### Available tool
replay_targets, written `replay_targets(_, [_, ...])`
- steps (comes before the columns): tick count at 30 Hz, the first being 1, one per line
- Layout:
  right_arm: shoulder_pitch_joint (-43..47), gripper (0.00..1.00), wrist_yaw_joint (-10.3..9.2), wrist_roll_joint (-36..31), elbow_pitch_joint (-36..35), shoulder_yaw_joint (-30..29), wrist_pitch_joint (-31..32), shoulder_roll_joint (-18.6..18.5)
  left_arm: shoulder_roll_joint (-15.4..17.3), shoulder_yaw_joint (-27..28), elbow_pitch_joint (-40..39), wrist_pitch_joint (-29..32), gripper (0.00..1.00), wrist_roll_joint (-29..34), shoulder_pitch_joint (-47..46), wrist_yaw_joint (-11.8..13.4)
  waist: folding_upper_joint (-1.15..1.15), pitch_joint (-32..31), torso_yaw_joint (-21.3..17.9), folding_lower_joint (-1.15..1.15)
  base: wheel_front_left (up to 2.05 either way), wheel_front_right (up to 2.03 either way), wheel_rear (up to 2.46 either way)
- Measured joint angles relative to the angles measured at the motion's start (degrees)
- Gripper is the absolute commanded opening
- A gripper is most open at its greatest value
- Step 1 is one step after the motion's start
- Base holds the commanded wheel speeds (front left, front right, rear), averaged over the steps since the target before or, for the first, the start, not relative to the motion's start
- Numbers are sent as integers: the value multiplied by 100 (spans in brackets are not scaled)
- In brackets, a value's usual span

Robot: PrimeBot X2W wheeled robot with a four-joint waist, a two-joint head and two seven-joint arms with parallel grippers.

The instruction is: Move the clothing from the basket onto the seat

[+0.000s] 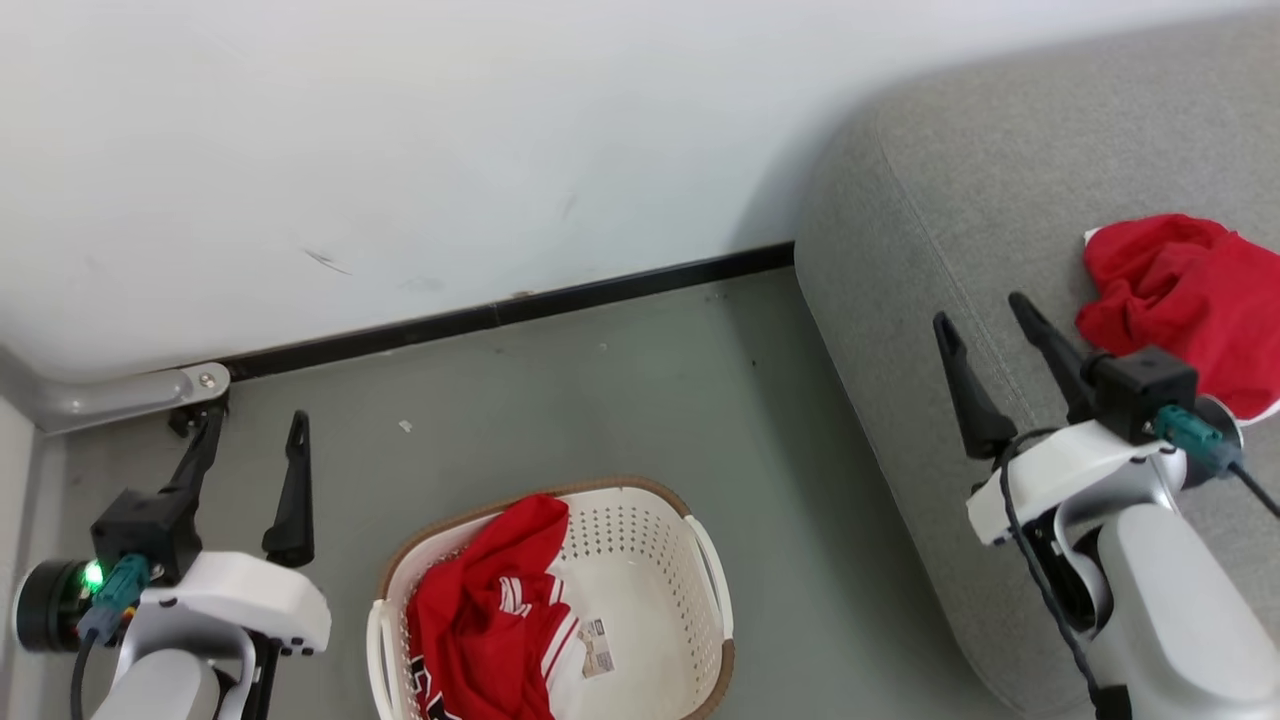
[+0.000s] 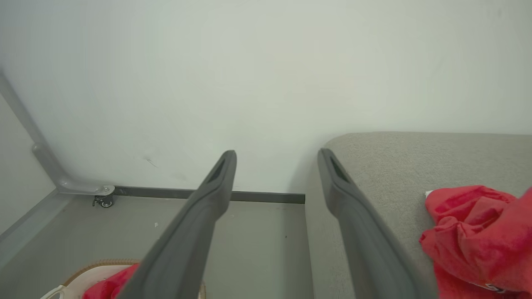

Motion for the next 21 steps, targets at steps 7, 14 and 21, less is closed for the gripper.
replay_targets(7, [443,100,0,-111,-94,5,0,98,-16,266,70,-122,100,-204,477,129,0,-299,166,0,0,0,0])
replay_targets(14, [871,100,0,-225,-259,-31,0,169,-177,403,40,-197,100,-354,946,249,0,-547,271,0,0,0,0])
replay_targets(21, [1281,100,0,-248,-387,-59,0,216,-200,515,-85,-248,100,-365,1254,301,0,-759,354,0,0,0,0])
